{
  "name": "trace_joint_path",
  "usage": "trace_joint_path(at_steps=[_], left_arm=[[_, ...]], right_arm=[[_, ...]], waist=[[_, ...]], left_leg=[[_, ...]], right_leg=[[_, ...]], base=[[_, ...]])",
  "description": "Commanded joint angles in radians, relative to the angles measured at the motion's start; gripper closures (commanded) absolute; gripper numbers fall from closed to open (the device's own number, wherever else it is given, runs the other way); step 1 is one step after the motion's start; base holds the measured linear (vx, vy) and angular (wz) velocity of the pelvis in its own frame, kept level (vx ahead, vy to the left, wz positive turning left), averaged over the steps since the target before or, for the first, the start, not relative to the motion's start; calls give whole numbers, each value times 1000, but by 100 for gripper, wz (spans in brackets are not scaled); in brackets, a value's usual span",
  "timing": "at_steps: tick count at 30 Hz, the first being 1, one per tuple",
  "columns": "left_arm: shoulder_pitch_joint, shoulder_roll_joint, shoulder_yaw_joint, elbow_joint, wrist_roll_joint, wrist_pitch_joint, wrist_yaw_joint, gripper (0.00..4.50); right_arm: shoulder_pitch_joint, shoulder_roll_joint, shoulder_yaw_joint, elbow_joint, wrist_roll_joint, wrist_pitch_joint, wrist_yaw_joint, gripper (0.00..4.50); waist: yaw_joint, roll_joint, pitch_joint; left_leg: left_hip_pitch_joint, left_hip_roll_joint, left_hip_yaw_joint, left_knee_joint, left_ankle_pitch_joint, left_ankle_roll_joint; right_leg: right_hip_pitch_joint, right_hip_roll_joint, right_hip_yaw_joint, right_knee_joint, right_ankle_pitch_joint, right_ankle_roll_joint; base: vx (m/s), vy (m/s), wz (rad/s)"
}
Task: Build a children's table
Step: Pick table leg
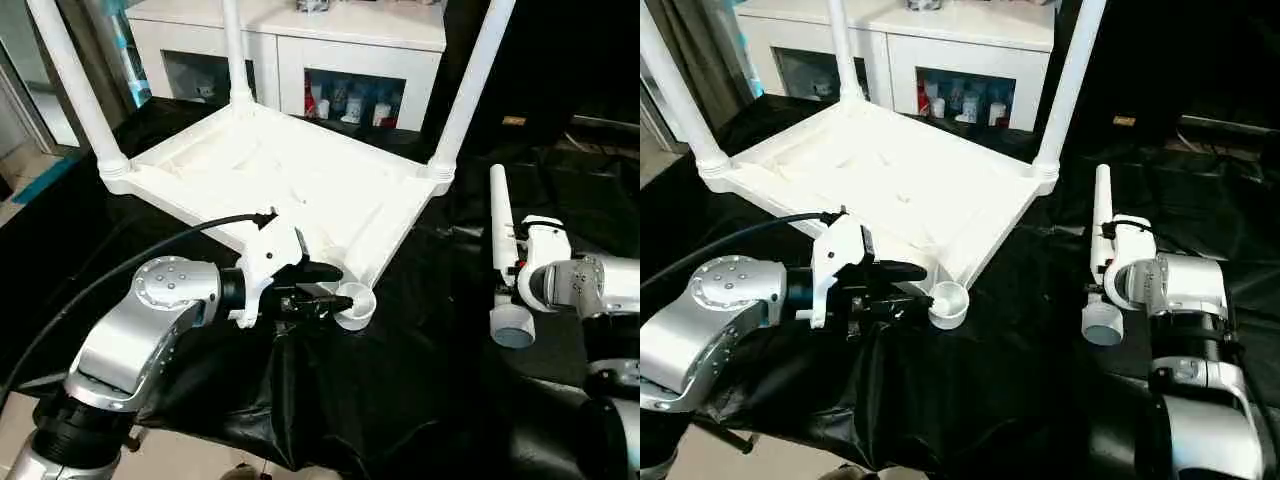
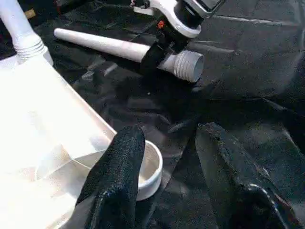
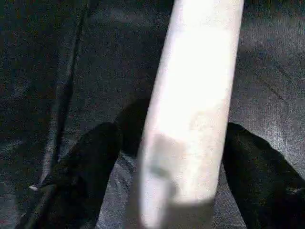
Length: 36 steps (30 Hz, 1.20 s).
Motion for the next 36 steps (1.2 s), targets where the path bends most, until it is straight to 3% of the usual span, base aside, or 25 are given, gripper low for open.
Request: trace_joint_path(at_steps=[1, 11, 14, 17, 20, 22, 23, 24, 25, 28, 30, 32, 33, 34, 36], left_arm=[[-21, 12, -11, -27, -5, 13, -7, 240], [-49, 20, -25, -2, 2, -20, 4, 240], [-73, -28, 3, 51, 16, -80, 64, 240], [-94, -61, 17, 92, 35, -123, 115, 240], [-132, -124, 59, 151, 22, -141, 189, 240], [-146, -145, 73, 178, 18, -150, 214, 240], [-173, -180, 96, 221, 15, -157, 260, 240], [-174, -182, 98, 224, 14, -157, 262, 240], [-200, -217, 123, 263, -6, -155, 299, 240], [-228, -257, 155, 296, -36, -147, 331, 240], [-256, -300, 188, 309, -84, -112, 349, 240], [-277, -326, 208, 316, -111, -90, 364, 240], [-277, -326, 208, 316, -111, -90, 364, 240], [-307, -361, 241, 329, -157, -60, 384, 240], [-341, -394, 271, 341, -224, -13, 387, 240]], right_arm=[[-16, -13, 8, 25, -5, -15, 5, 129], [-10, -22, -31, 112, -1, -77, -38, 209], [7, 1, -136, 101, 40, -172, -109, 244], [28, 26, -187, 48, 89, -258, -90, 261], [52, 64, -265, -16, 166, -400, -53, 266], [56, 80, -297, -31, 198, -442, -32, 266], [71, 101, -325, -72, 238, -524, 19, 266], [72, 103, -327, -75, 240, -527, 21, 266], [81, 130, -360, -129, 298, -560, 71, 266], [93, 175, -399, -235, 418, -539, 182, 266], [114, 209, -414, -348, 553, -485, 285, 266], [130, 225, -415, -413, 634, -445, 340, 266], [130, 225, -415, -413, 634, -445, 340, 266], [158, 234, -395, -480, 717, -401, 408, 266], [198, 233, -341, -550, 774, -352, 486, 267]], waist=[[-1, -16, -68], [-1, -17, -70], [2, -16, -71], [1, -16, -73], [0, -16, -74], [-1, -16, -75], [0, -17, -76], [1, -17, -76], [1, -15, -75], [6, -14, -77], [8, -13, -77], [14, -18, -76], [15, -16, -77], [15, -22, -75], [25, -32, -74]], left_leg=[[21, 51, -22, -62, -108, -11], [22, 51, -23, -62, -132, -24], [24, 50, -21, -60, -133, -27], [19, 49, -24, -61, -133, -18], [19, 49, -23, -59, -140, -6], [15, 48, -23, -58, -125, 8], [17, 48, -22, -56, -129, 16], [18, 48, -21, -56, -130, 21], [15, 47, -21, -57, -128, 30], [15, 53, -28, -59, -116, 52], [17, 52, -24, -56, -115, 69], [15, 54, -25, -57, -110, 86], [17, 55, -26, -56, -110, 83], [16, 52, -23, -57, -115, 78], [15, 53, -23, -56, -119, 77]], right_leg=[[48, -71, 54, -67, -192, -189], [48, -70, 52, -69, -210, -185], [46, -69, 54, -69, -193, -182], [52, -70, 52, -68, -174, -176], [51, -73, 52, -71, -187, -173], [53, -71, 51, -69, -164, -180], [52, -71, 51, -68, -159, -185], [50, -71, 51, -70, -162, -185], [54, -70, 50, -70, -162, -186], [54, -71, 46, -66, -147, -195], [53, -71, 48, -65, -124, -212], [54, -73, 45, -68, -135, -218], [52, -75, 45, -67, -146, -218], [53, -73, 44, -71, -171, -214], [53, -79, 45, -75, -213, -204]], base=[[0, 0, 0], [0, 0, 0], [0, 0, 0], [0, 0, 0], [0, 0, 0], [0, 0, 0], [0, 0, 0], [0, 0, 0], [0, 0, 0], [0, 0, 0], [0, 0, 0], [0, 0, 0], [0, 0, 0], [0, 0, 0], [0, 0, 0]])
